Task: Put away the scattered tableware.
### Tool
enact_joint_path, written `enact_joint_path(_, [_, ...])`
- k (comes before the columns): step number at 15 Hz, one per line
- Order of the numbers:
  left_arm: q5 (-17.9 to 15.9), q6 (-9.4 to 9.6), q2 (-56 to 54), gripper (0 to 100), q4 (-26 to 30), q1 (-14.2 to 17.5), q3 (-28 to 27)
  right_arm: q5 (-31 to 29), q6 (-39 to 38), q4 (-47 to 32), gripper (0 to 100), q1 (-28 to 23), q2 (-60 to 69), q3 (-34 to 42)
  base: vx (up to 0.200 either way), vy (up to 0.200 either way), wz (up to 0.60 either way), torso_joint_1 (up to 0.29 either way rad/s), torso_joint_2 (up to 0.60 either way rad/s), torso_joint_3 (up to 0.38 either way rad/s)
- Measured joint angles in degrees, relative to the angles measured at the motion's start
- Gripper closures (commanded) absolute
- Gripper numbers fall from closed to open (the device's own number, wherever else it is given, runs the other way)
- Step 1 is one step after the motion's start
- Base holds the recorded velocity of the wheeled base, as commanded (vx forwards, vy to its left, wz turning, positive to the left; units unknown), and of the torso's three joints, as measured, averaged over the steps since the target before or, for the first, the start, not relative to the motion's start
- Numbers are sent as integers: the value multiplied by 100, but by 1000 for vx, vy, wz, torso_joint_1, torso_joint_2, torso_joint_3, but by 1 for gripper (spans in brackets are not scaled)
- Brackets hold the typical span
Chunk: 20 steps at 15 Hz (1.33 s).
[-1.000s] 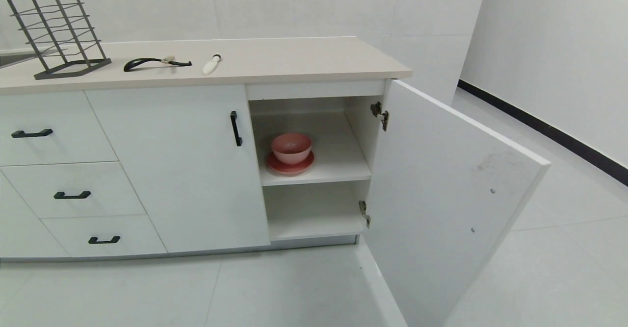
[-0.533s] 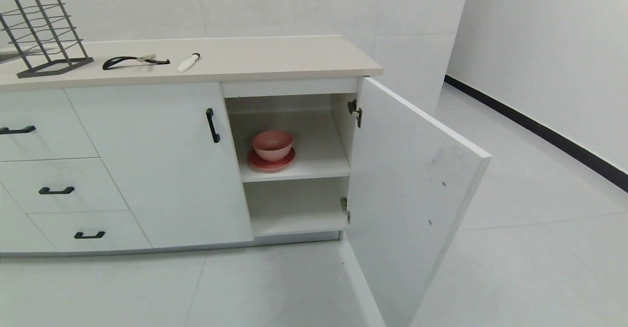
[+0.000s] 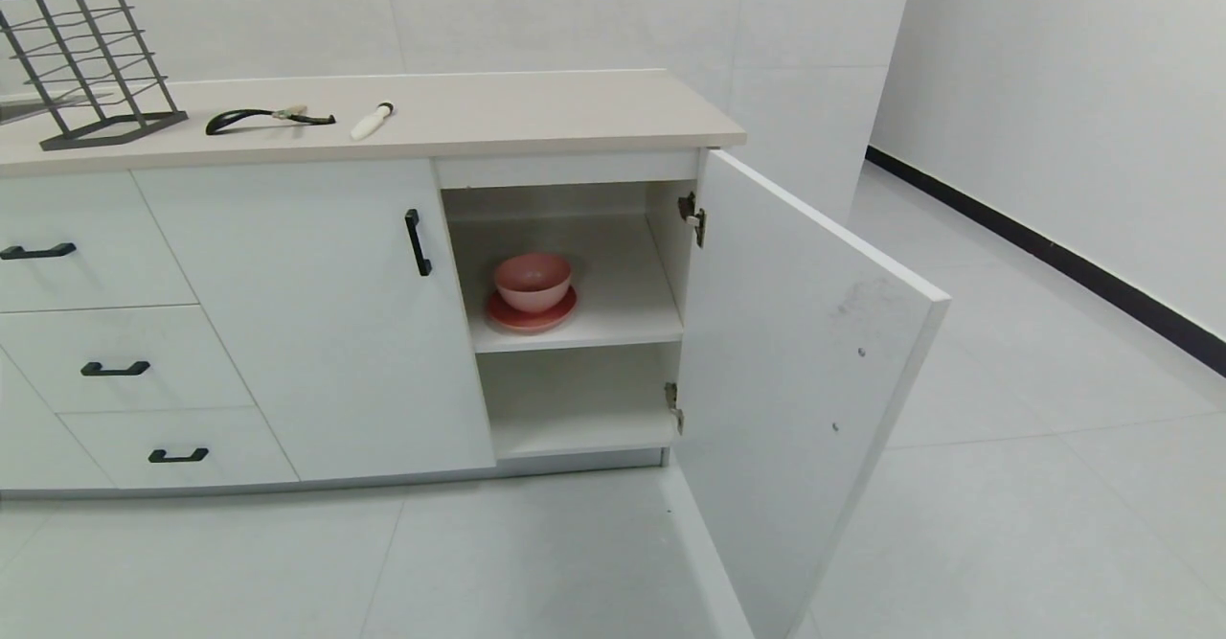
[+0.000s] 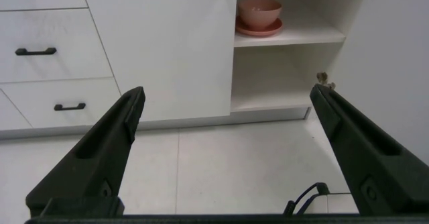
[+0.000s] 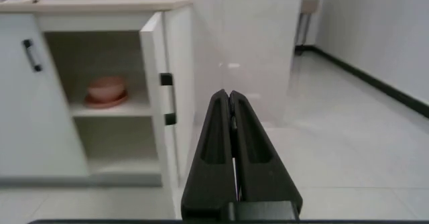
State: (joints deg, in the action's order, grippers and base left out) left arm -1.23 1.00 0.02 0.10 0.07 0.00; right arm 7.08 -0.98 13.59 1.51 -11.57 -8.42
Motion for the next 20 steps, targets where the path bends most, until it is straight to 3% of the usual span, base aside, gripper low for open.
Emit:
enact_joint_path(4, [0, 4, 0, 0, 0, 0, 0, 827, 40, -13, 100, 719, -1925, -577, 0, 0, 0, 0, 0, 0])
enact_joint_path(8, [1, 0, 0, 0, 0, 0, 0, 1202, 201, 639, 100, 1080, -3280, -756, 0, 0, 0, 0, 0, 0])
enact_joint_path(12, [1, -2, 0, 0, 0, 0, 0, 1213, 560, 2039, 100, 925, -4430, -803, 0, 0, 0, 0, 0, 0])
enact_joint_path(16, [6, -2, 0, 0, 0, 0, 0, 1407, 738, 3813, 100, 518, -5882, -814, -150, 0, 0, 7, 7, 2])
enact_joint_path(20, [9, -2, 0, 0, 0, -2, 0, 1708, 773, 4909, 100, 308, -7150, -987, 0, 0, 0, 0, 0, 0])
